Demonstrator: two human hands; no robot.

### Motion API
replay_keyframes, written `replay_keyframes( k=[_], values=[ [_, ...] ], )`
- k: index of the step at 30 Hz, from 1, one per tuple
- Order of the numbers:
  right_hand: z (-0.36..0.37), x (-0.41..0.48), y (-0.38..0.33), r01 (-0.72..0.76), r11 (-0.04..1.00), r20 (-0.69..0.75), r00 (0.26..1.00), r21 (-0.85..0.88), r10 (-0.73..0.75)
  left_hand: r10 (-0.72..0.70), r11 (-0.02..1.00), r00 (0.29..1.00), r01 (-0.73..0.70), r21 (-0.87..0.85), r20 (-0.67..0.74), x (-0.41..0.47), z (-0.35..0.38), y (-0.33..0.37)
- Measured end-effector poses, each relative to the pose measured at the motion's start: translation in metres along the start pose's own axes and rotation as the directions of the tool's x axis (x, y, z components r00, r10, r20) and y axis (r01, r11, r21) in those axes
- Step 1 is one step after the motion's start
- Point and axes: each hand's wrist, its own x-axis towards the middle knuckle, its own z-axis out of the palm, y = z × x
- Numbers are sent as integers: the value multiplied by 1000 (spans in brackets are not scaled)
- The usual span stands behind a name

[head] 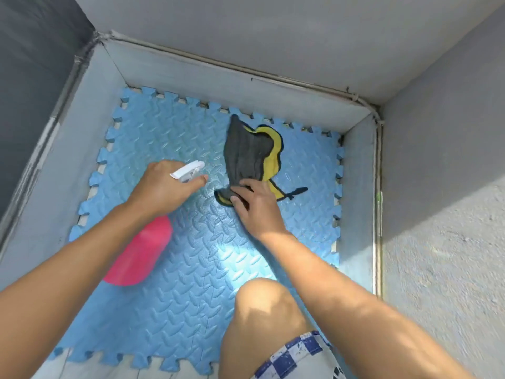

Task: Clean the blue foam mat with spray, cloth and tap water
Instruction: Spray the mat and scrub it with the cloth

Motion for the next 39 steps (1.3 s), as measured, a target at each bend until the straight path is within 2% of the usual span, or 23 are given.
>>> replay_keyframes(
  k=[1,3,5,7,10,14,15,17,19,20,21,23,25,28,29,30,31,33,34,35,36,39],
  values=[
    [-8,-22,1,-42,999,7,999,17,42,-1,1000,1000,1,14,17,0,1,-1],
    [-33,-48,14,-259,964,20,966,54,259,-9,1000,1000,9,20,27,3,1,0],
    [-59,-47,38,-454,886,-92,882,96,462,-18,1000,1000,18,4,24,4,0,2],
    [-72,-37,61,-525,846,-231,815,96,532,-13,1000,1000,13,-5,16,2,1,2],
    [-56,-21,72,-437,884,-180,895,-165,409,10,1000,1000,-10,-7,24,-3,3,2],
    [-18,0,52,-469,821,-185,883,-325,431,23,1000,1000,-23,-7,8,-5,0,2],
    [-14,-2,44,-427,837,-152,904,-342,399,20,1000,1000,-20,-11,7,-4,0,1],
    [-12,-24,32,-177,903,34,978,-391,207,1,1000,1000,-1,-25,11,-1,-1,1],
    [-22,-50,39,71,924,231,973,-376,19,-24,999,1000,24,-21,13,3,1,-1],
    [-32,-53,49,97,927,242,970,-361,-8,-38,999,999,38,-17,13,5,1,-2],
    [-41,-47,63,42,929,178,984,-368,26,-54,998,998,55,-17,14,8,2,-3],
    [-51,-14,93,-237,894,-70,971,-380,228,-85,996,996,86,-23,36,13,3,-4],
    [-60,44,110,-514,796,-280,853,-318,439,-108,992,991,112,-51,73,16,3,-7],
    [-60,124,101,-744,663,-325,650,-87,687,-134,985,987,142,-96,92,16,1,-10],
    [-51,140,90,-764,642,-316,627,-68,712,-139,984,988,146,-103,73,16,-1,-12],
    [-38,146,76,-742,662,-304,657,-103,689,-150,982,987,155,-110,53,16,-3,-16],
    [-25,143,63,-666,720,-294,740,-196,605,-160,979,986,164,-118,40,15,-4,-20],
    [-6,110,45,-386,834,-177,922,-395,343,-195,971,980,199,-131,42,10,-7,-26],
    [-5,93,47,-250,867,-100,968,-431,229,-217,965,975,222,-141,51,7,-8,-29],
    [-10,80,54,-152,890,-33,988,-429,152,-232,959,971,239,-152,59,3,-8,-33],
    [-18,70,64,-117,904,-3,992,-411,128,-245,956,967,252,-152,65,0,-9,-38],
    [-36,49,89,-274,889,-110,962,-368,251,-276,957,958,281,-73,71,-11,-15,-49]
  ],
)
